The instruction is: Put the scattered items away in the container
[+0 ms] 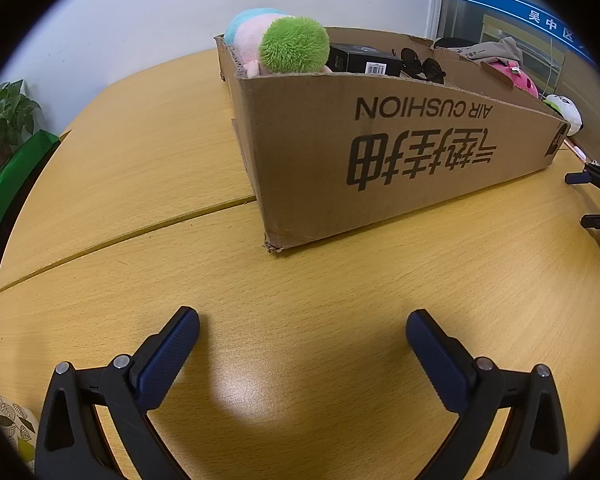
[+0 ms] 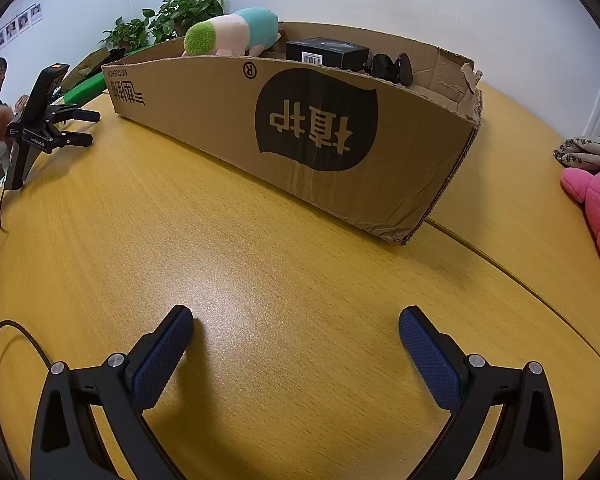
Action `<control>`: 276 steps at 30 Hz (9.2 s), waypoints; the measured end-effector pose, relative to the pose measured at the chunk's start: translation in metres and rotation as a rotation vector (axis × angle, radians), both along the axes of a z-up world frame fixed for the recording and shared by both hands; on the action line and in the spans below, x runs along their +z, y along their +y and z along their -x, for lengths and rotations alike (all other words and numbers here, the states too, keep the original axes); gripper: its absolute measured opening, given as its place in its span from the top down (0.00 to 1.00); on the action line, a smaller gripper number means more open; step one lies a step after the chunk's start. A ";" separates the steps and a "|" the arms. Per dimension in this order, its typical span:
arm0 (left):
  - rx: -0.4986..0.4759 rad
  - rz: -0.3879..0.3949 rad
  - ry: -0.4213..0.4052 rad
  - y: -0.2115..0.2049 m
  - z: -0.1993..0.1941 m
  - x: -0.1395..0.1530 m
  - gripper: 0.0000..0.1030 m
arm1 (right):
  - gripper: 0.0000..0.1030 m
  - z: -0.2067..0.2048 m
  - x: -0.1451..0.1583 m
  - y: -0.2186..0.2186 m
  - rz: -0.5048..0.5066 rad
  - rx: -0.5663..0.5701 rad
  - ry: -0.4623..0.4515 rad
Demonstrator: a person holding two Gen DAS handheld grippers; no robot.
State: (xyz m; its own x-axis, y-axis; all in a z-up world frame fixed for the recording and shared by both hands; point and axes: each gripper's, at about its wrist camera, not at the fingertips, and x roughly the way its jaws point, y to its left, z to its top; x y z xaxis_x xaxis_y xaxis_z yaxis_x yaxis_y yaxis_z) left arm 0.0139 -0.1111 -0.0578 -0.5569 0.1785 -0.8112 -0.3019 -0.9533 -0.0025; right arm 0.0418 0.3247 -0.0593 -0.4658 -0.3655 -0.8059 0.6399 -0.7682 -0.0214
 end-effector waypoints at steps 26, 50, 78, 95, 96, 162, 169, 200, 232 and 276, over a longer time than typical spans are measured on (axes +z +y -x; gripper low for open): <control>-0.002 0.004 0.000 0.002 0.003 0.001 0.00 | 0.00 0.001 -0.001 0.001 0.001 -0.001 0.001; -0.002 0.004 0.003 0.005 0.003 0.001 0.00 | 0.00 0.002 -0.001 0.001 0.002 0.002 0.002; -0.001 0.002 0.002 0.005 0.012 0.007 0.00 | 0.00 0.000 -0.004 -0.002 0.001 0.005 0.001; -0.002 0.003 0.004 0.000 0.018 0.006 0.00 | 0.00 0.001 -0.006 -0.002 -0.001 0.005 0.003; -0.002 0.003 0.003 0.000 0.018 0.006 0.00 | 0.00 0.000 -0.006 -0.002 -0.001 0.006 0.003; 0.224 -0.185 0.260 0.032 -0.066 0.111 0.01 | 0.00 -0.103 0.066 -0.012 0.065 -0.299 0.025; 0.199 -0.269 0.193 0.088 -0.085 0.118 0.01 | 0.00 -0.113 0.103 -0.078 0.271 -0.179 0.071; 0.205 -0.605 -0.152 0.073 -0.047 0.037 0.00 | 0.08 -0.086 0.036 -0.218 0.130 -0.005 -0.090; -0.077 -0.496 0.124 0.135 -0.001 0.215 0.12 | 0.20 -0.077 0.166 -0.179 0.160 -0.194 0.224; -0.046 -0.178 -0.099 0.050 0.341 0.194 0.12 | 0.20 0.315 0.156 -0.305 0.411 -0.273 -0.100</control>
State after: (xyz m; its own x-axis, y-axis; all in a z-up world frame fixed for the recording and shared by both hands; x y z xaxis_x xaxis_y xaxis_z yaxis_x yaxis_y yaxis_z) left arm -0.3276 -0.0611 0.1366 -0.4639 0.3478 -0.8148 -0.3355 -0.9202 -0.2018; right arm -0.2735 0.0194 0.0962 -0.5165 -0.5374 -0.6666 0.3974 -0.8400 0.3693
